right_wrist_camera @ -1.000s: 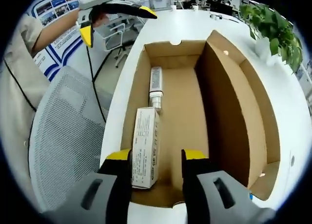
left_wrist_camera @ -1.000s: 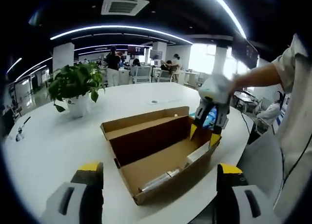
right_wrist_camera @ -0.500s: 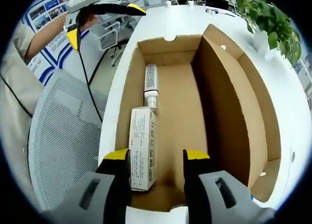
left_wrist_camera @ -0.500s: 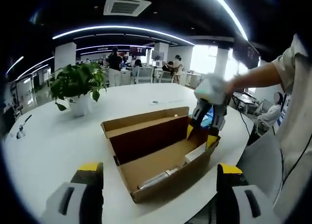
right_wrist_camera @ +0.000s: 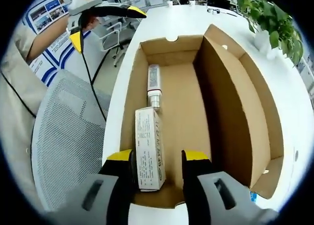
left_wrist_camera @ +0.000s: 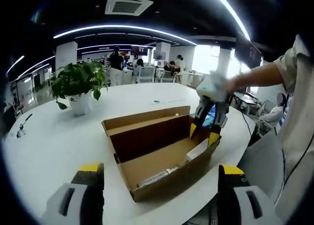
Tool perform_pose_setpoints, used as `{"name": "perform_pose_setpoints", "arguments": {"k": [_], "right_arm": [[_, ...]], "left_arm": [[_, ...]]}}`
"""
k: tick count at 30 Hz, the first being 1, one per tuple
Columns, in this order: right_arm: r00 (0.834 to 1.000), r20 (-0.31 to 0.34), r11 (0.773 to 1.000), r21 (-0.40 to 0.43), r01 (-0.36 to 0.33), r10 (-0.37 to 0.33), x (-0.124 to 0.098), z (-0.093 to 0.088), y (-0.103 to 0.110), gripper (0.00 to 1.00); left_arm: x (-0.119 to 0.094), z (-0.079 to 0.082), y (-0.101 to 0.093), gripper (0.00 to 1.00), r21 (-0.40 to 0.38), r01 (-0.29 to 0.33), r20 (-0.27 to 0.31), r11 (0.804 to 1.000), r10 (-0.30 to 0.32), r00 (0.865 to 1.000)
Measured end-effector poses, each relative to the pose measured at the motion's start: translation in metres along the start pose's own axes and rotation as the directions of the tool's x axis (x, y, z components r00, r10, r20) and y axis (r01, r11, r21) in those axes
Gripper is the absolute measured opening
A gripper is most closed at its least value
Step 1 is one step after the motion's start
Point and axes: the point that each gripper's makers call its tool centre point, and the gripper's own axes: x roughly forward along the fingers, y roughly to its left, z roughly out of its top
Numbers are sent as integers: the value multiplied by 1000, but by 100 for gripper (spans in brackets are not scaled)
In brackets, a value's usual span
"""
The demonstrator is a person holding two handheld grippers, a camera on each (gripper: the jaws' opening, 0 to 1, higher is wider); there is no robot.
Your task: Operate the shoe box by opening the lid, removing the specified soft item, and placing it in the target area until the item is outside and the box remains undamaged.
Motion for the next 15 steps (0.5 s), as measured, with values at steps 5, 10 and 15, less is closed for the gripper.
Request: {"name": "perform_pose_setpoints", "arguments": {"k": [5, 10, 15], "right_arm": [[1000, -7, 1000, 2, 2, -2, 7, 1, 0, 34], [997, -75, 998, -51, 31, -35, 14, -13, -3, 31], [995, -97, 996, -88, 30, -39, 15, -20, 0, 19]], "left_arm": [[0, -2, 0, 98, 0, -1, -3, 1000, 1, 1000], [0, -4, 1, 98, -2, -4, -8, 1000, 4, 1000], [0, -6, 1, 97, 1, -5, -12, 1000, 5, 1000]]}}
